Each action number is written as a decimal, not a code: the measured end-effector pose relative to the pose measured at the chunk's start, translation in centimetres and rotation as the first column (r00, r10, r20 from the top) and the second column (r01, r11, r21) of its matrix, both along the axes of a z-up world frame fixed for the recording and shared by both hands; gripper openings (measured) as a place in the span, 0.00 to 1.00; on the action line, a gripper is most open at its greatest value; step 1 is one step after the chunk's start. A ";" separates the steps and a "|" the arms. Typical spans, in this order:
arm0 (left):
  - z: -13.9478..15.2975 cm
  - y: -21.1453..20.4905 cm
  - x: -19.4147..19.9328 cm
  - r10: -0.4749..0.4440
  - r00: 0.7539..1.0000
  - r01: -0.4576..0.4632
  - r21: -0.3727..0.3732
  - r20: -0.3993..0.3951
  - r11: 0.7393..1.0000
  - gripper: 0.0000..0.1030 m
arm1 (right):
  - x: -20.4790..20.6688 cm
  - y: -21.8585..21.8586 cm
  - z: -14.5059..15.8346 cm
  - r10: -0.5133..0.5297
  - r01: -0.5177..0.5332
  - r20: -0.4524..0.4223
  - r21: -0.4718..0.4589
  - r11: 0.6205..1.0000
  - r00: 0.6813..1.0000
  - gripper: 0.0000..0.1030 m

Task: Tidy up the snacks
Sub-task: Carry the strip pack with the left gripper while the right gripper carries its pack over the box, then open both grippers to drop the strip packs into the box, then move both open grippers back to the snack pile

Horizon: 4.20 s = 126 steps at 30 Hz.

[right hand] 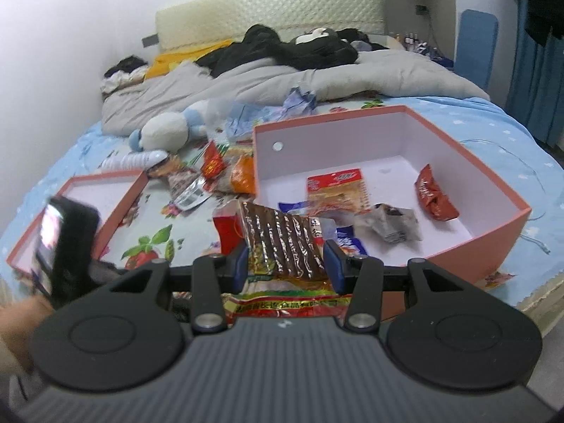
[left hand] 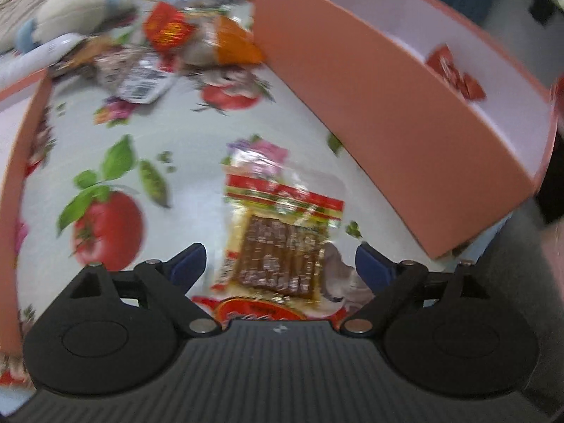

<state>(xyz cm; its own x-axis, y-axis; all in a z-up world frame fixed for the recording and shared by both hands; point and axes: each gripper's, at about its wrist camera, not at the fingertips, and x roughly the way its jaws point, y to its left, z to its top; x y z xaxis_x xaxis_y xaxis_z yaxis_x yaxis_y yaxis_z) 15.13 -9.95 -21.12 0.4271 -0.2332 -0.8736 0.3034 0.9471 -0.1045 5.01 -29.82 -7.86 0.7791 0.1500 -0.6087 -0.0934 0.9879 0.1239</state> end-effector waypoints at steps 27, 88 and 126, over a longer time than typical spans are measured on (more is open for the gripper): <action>5.7 1.0 -0.3 0.116 0.992 -0.114 -0.050 0.043 0.992 0.54 | 1.1 -2.3 1.0 -0.041 0.041 0.016 -0.001 0.999 0.999 0.46; 19.0 -8.1 5.2 0.007 0.975 0.041 -0.212 0.223 0.976 0.64 | 5.8 -7.0 2.2 -0.146 0.144 0.017 0.085 0.986 0.989 0.58; 17.3 7.6 -12.3 0.244 0.935 -0.180 -0.247 0.257 0.952 0.64 | -5.2 5.6 1.4 0.130 -0.138 0.083 0.087 0.987 0.988 0.58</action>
<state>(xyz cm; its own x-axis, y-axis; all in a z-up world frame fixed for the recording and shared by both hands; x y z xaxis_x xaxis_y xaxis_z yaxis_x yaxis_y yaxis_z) 2.80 -2.35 -3.84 0.7081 -0.2790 -0.6486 0.1447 0.9565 -0.2534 -0.23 -24.20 -6.44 0.7921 0.3090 -0.5264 -0.2369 0.9504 0.2015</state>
